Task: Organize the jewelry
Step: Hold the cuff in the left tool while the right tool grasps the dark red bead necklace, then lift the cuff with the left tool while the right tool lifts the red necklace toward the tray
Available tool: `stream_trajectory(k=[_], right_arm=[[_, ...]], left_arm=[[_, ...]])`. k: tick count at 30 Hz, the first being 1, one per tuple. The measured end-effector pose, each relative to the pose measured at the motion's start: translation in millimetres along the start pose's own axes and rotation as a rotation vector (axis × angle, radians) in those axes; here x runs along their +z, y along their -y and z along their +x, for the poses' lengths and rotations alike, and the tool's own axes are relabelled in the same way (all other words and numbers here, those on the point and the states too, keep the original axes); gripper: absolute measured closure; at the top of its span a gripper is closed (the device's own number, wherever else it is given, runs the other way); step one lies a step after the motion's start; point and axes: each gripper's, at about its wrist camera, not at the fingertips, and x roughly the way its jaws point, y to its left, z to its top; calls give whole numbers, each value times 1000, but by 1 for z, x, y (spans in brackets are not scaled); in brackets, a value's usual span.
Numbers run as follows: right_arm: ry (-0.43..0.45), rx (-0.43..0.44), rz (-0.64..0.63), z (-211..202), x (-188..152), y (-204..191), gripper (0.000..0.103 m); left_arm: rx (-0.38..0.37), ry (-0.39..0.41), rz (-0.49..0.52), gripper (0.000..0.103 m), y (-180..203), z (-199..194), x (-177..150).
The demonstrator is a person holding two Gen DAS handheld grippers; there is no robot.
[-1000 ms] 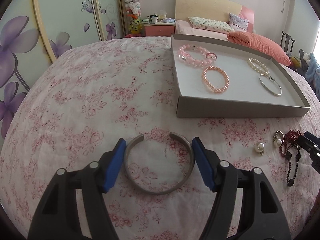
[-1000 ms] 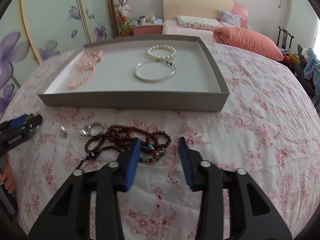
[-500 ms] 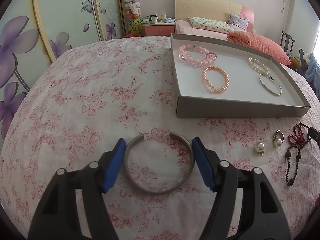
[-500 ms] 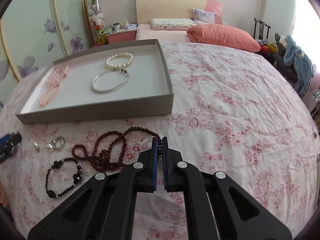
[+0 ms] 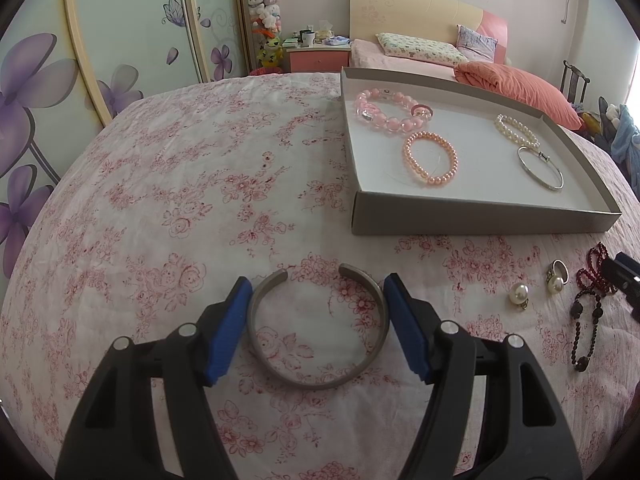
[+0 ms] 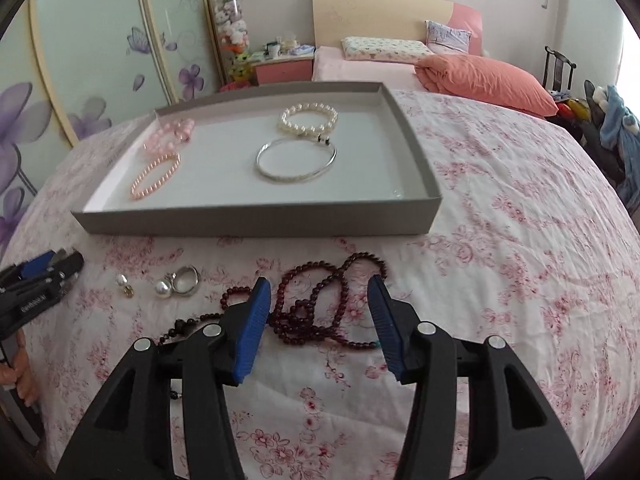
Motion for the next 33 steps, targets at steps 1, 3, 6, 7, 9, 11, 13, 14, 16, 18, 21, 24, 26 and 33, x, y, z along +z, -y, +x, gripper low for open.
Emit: stream_trajectory(k=[1,3,6,7,9,11,13,14,16,18,21,24,26,33], right_arm=[[-14,-13,-8,4,-1,-1,51],[-8,-30,-21,6,-4,-1,55],[-2,-42,-25,3,-6,3,89],[-1,-55,-26,3,-5,5,91],[6,-76,-20,3,-5,13,92],[6,-79,19,2,-6,24,93],[6,-66,50,1,-6,32,93],[6,-61,55,1,-6,34,93],[6,-57,58,1,-7,35,93],[6,-57,58,2,-6,35,93],[6,-57,57,1,-6,35,93],[6,-57,58,2,-6,35,93],[6,-59,56,2,-6,35,93],[7,-46,63,2,-6,35,93]], left_arm=[[0,0,0,37,0,0,0],[0,0,0,37,1,0,0],[0,0,0,37,0,0,0],[0,0,0,37,0,0,0],[0,0,0,37,1,0,0],[0,0,0,37,1,0,0],[0,0,0,37,1,0,0],[0,0,0,37,1,0,0],[0,0,0,37,0,0,0],[0,0,0,37,0,0,0],[0,0,1,37,1,0,0],[0,0,1,37,0,0,0],[0,0,1,37,0,0,0],[0,0,0,37,0,0,1]])
